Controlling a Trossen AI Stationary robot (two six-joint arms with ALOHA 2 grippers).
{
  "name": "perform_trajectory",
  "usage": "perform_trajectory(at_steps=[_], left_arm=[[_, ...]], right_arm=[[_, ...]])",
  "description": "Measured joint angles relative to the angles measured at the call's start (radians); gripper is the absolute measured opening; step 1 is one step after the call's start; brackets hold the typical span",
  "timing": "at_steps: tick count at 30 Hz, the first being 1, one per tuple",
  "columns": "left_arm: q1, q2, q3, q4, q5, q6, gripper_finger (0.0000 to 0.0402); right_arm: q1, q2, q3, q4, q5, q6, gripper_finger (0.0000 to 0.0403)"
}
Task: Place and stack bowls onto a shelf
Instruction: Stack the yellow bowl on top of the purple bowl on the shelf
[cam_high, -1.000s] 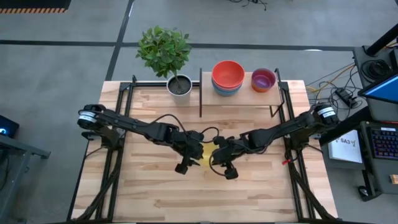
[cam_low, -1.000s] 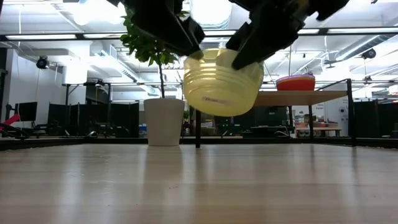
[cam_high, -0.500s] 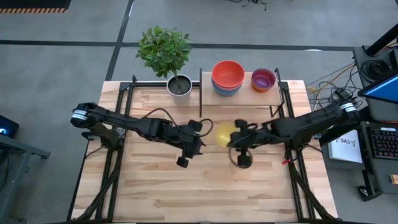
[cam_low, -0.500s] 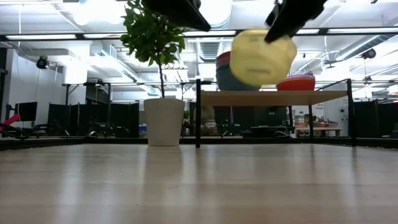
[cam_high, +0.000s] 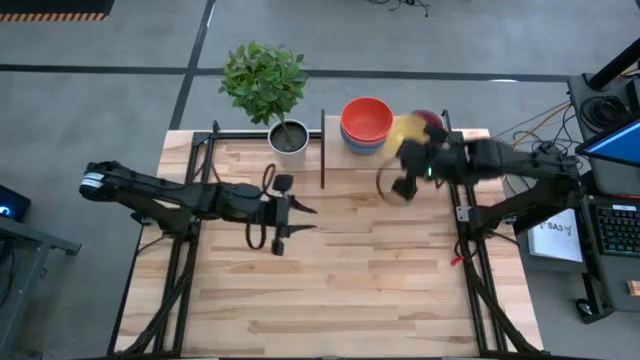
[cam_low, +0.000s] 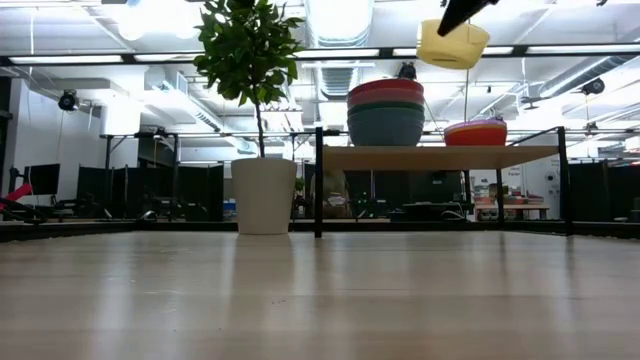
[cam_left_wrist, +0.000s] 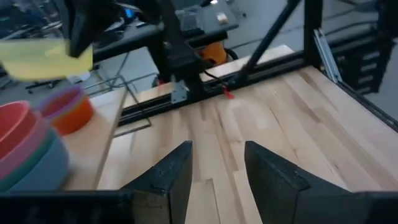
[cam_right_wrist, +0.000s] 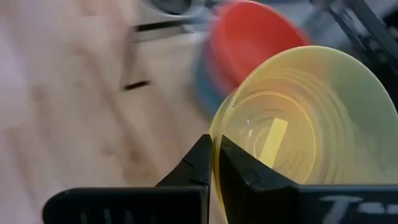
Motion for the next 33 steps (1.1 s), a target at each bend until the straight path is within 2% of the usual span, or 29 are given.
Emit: perform_trajectory(at_steps=[4, 10, 14, 19, 28, 33], left_arm=[[0.000, -0.050, -0.036, -0.008, -0.003, -0.025, 0.0129], [0.000, -0.063, -0.046, -0.019, -0.003, -0.032, 0.0129], [0.000, -0.059, -0.047, -0.030, -0.003, -0.031, 0.0129], [0.000, -0.059, -0.047, -0.035, -0.003, -0.029, 0.0129], [0.000, -0.059, -0.047, -0.037, -0.003, -0.029, 0.0129], [0.000, -0.059, -0.047, -0.040, -0.003, -0.029, 0.0129]], right_arm=[[-0.192, 0.001, 0.072, -0.067, -0.027, -0.019, 0.0009], [-0.523, 0.002, 0.068, -0.066, -0.272, -0.101, 0.0009], [-0.659, 0.039, 0.059, -0.066, -0.359, -0.142, 0.0009], [-0.711, 0.091, 0.058, -0.059, -0.385, -0.162, 0.0009], [-0.715, 0.184, 0.058, -0.059, -0.377, -0.135, 0.0010], [-0.715, 0.201, 0.058, -0.061, -0.376, -0.131, 0.0033]])
